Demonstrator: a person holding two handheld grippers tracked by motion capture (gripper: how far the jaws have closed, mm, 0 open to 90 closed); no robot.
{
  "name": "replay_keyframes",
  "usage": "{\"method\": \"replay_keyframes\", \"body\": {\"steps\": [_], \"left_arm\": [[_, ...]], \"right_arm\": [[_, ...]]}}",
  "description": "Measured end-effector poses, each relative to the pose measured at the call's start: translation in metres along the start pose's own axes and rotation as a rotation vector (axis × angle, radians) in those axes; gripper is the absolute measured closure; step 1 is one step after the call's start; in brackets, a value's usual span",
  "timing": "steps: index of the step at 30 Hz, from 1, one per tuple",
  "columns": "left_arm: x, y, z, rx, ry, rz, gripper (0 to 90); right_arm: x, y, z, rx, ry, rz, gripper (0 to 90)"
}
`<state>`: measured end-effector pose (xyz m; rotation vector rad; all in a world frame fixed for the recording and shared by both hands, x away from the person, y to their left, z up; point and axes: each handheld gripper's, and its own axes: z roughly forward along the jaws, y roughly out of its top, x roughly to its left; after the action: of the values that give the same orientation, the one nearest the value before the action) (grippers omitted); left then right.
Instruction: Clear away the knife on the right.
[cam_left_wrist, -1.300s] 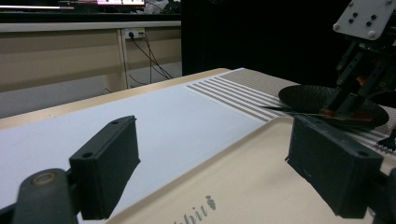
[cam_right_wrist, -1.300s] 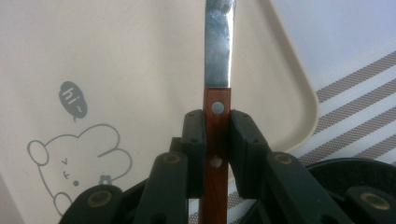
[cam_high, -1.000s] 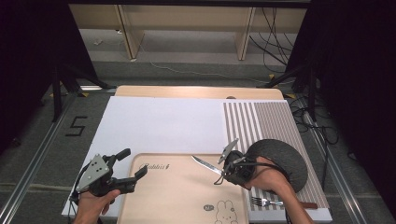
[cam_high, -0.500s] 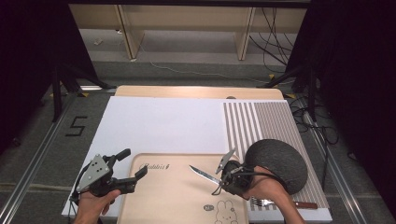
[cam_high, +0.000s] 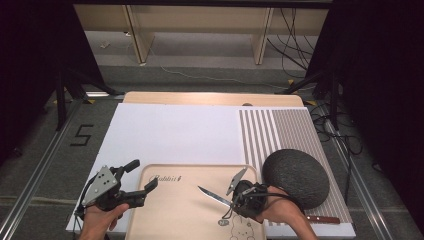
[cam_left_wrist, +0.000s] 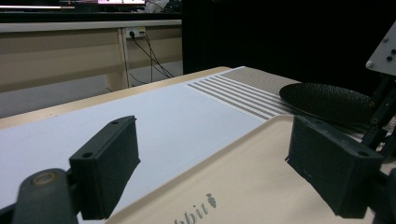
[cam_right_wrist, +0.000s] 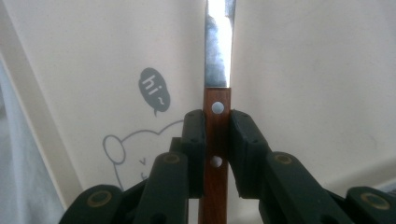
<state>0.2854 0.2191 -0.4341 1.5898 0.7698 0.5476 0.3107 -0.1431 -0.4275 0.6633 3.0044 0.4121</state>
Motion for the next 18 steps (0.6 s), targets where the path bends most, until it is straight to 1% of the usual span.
{"method": "replay_keyframes", "body": {"steps": [1,3,5,6,8,9,13,14,15,18], "left_arm": [[0.000,0.000,0.000,0.000,0.000,0.000,15.7],[0.000,0.000,0.000,0.000,0.000,0.000,15.7],[0.000,0.000,0.000,0.001,0.000,0.000,15.7],[0.000,0.000,0.000,0.001,0.000,0.000,15.7],[0.000,0.000,0.000,0.000,0.000,0.000,15.7],[0.000,0.000,0.000,0.000,0.000,0.000,15.7],[0.000,0.000,0.000,0.001,-0.001,0.000,15.7],[0.000,0.000,0.000,0.001,0.000,-0.001,15.7],[0.000,-0.001,0.001,-0.008,-0.007,-0.004,15.7],[0.000,0.000,0.000,0.001,-0.001,-0.001,15.7]], "right_arm": [[0.001,0.000,0.002,0.003,0.011,0.000,77.7],[0.004,0.001,0.004,0.015,0.018,-0.004,77.7],[0.007,0.001,0.007,0.011,0.025,-0.011,77.7],[0.010,0.002,0.009,0.020,0.035,-0.009,77.7],[0.011,0.003,0.010,0.020,0.029,-0.008,77.7],[0.011,0.003,0.011,0.018,0.036,-0.014,77.7],[0.012,0.003,0.014,0.019,0.045,-0.009,77.7],[0.011,0.003,0.014,0.049,0.039,-0.027,77.7],[0.012,0.002,0.018,0.031,0.054,-0.004,77.7],[0.013,0.003,0.022,0.036,0.054,-0.006,77.7]]}}
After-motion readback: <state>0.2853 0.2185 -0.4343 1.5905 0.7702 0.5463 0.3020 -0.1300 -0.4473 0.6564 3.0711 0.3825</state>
